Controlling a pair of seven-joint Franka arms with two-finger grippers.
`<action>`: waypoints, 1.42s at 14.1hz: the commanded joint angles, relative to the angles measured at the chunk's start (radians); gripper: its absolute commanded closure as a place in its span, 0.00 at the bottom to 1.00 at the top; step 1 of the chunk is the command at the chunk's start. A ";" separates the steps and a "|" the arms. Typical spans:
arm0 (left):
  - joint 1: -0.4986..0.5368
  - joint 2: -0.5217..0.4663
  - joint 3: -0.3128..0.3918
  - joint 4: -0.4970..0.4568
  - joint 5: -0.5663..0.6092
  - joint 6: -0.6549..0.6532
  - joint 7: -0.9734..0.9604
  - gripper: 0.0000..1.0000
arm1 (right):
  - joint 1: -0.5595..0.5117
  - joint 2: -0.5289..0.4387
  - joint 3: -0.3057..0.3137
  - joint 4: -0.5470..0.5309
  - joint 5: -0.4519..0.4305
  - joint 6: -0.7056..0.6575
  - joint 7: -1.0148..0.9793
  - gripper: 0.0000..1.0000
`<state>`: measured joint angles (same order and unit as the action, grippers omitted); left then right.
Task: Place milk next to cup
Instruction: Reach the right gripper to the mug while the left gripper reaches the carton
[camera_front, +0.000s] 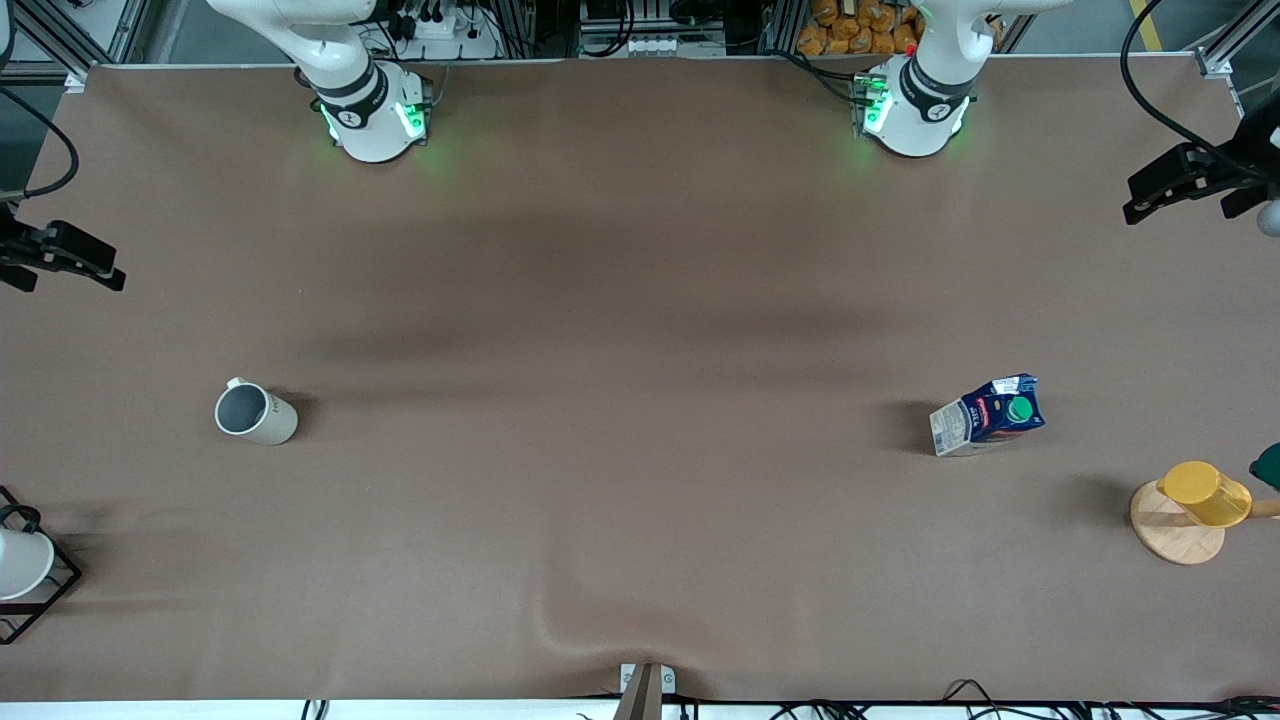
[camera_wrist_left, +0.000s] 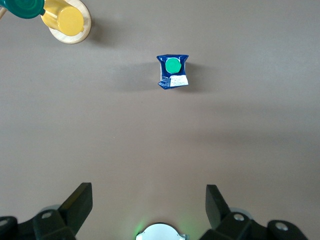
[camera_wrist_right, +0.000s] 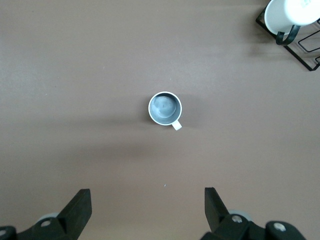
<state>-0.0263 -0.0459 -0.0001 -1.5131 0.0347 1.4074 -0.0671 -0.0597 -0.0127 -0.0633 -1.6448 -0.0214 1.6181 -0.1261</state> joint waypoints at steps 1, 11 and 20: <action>-0.006 0.008 0.002 0.025 0.005 -0.024 0.017 0.00 | -0.005 0.007 0.011 0.008 0.000 -0.012 0.025 0.00; -0.011 0.207 -0.008 0.017 0.004 0.139 0.018 0.00 | -0.015 0.081 0.013 -0.004 0.001 0.054 0.002 0.00; 0.003 0.382 -0.009 -0.096 0.010 0.412 -0.016 0.00 | -0.117 0.308 0.011 -0.171 0.000 0.422 -0.202 0.03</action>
<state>-0.0306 0.3287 -0.0073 -1.5984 0.0352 1.7976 -0.0710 -0.1692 0.2338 -0.0636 -1.8265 -0.0213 1.9939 -0.3045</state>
